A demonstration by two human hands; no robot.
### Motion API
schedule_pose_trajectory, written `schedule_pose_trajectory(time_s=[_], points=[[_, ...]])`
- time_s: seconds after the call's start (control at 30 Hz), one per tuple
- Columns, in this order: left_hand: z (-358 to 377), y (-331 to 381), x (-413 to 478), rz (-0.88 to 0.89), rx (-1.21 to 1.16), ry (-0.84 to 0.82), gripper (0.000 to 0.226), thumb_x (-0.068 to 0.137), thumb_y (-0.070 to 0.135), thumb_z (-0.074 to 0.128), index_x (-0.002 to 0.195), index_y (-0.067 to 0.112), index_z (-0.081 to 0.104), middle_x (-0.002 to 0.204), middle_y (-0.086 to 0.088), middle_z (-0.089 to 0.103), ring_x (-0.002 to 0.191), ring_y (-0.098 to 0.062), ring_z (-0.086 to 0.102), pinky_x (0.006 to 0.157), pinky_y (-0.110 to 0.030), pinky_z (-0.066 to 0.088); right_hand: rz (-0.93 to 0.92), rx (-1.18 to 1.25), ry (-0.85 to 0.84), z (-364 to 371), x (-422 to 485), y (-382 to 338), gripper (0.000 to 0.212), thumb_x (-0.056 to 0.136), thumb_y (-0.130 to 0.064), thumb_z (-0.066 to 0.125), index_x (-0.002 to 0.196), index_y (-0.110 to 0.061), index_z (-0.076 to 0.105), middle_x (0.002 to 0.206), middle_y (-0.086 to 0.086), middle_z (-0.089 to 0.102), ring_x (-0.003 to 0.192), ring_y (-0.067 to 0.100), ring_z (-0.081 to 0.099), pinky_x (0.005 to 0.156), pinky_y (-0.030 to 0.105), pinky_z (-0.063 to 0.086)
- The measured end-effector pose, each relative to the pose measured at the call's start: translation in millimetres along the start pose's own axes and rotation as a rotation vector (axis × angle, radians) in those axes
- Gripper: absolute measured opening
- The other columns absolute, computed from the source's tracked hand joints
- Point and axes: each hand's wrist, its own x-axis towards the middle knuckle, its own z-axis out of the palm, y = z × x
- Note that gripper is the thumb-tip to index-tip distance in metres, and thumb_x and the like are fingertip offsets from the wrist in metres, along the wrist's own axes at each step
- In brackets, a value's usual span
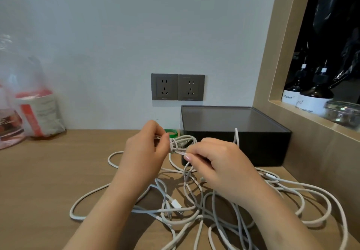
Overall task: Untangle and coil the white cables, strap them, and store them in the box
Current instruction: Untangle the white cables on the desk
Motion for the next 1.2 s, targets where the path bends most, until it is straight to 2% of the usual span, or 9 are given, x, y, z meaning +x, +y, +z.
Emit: schedule_pose_trajectory(time_s=[0.13,0.23,0.43,0.57,0.67,0.83,0.97,1.1,1.2], points=[[-5,5,-2,0.122,0.163,-0.21,0.021,0.091,0.025,0.053,0.073,0.028,0.044,0.066,0.01,0.058,0.058,-0.004,0.052,0.056,-0.013,0.041,-0.03,-0.005,0.083,-4,-1,6,0.027,0.086,-0.042,0.049,0.086,-0.023,0.068,0.077,-0.014,0.059,0.073,0.004,0.056,0.063,0.027,0.051],[-9,1,-3,0.155,0.09,-0.334,0.016,0.087,0.026,0.056,0.073,0.027,0.049,0.067,0.006,0.062,0.061,-0.008,0.053,0.058,-0.021,0.042,0.0,0.068,0.169,-9,-1,11,0.016,0.082,-0.037,0.062,0.08,-0.023,0.07,0.073,-0.016,0.061,0.073,0.003,0.058,0.063,0.019,0.049],[-12,8,-8,0.057,-0.35,-0.599,0.026,0.089,0.011,0.059,0.067,0.022,0.05,0.047,0.009,0.046,0.042,-0.003,0.036,0.043,-0.014,0.031,0.223,0.447,0.104,-20,-1,3,0.014,0.077,-0.025,0.069,0.067,-0.035,0.067,0.077,-0.019,0.067,0.077,-0.005,0.06,0.067,0.006,0.044],[-13,12,-11,-0.053,-0.616,-0.734,0.021,0.079,0.018,0.058,0.06,0.028,0.055,0.048,0.006,0.04,0.037,-0.005,0.03,0.037,-0.014,0.027,0.328,0.701,-0.042,-22,-1,6,0.007,0.074,-0.022,0.069,0.068,-0.022,0.071,0.062,-0.007,0.066,0.058,0.002,0.059,0.055,0.012,0.045],[-12,15,-13,-0.125,-0.907,-0.765,0.012,0.069,0.02,0.063,0.058,0.023,0.058,0.046,0.004,0.038,0.034,-0.004,0.027,0.035,-0.011,0.025,0.375,0.963,-0.126,-18,1,7,0.01,0.067,-0.029,0.069,0.062,-0.021,0.072,0.065,0.003,0.065,0.061,0.017,0.058,0.057,0.025,0.049],[-3,22,-9,-0.35,-1.26,-0.527,0.02,0.073,0.01,0.062,0.062,0.012,0.046,0.047,0.004,0.033,0.031,-0.002,0.027,0.03,-0.01,0.02,0.479,1.056,-0.029,-5,5,3,0.018,0.084,-0.015,0.059,0.072,-0.015,0.073,0.053,0.001,0.056,0.043,0.009,0.042,0.04,0.017,0.037],[9,15,-1,-0.547,-1.414,-0.235,0.024,0.094,0.013,0.043,0.071,0.011,0.04,0.051,0.003,0.034,0.035,-0.003,0.03,0.031,-0.012,0.024,0.476,0.853,0.061,9,8,-3,0.018,0.091,-0.014,0.054,0.081,-0.016,0.069,0.053,-0.003,0.057,0.046,0.008,0.046,0.044,0.018,0.043],[21,9,-1,-0.523,-1.272,0.003,0.022,0.1,0.015,0.039,0.079,0.008,0.041,0.051,0.002,0.038,0.04,-0.006,0.036,0.036,-0.017,0.034,0.392,0.698,0.165,19,7,-10,0.017,0.089,-0.016,0.058,0.082,-0.024,0.071,0.06,-0.006,0.063,0.049,0.003,0.052,0.049,0.015,0.047],[25,7,-6,-0.414,-0.89,0.104,0.017,0.1,0.018,0.042,0.085,0.012,0.047,0.055,0.001,0.045,0.044,-0.006,0.043,0.045,-0.023,0.038,0.358,0.602,0.247,24,7,-12,0.017,0.086,-0.021,0.061,0.075,-0.031,0.068,0.066,-0.01,0.066,0.052,0.002,0.056,0.051,0.014,0.047]])
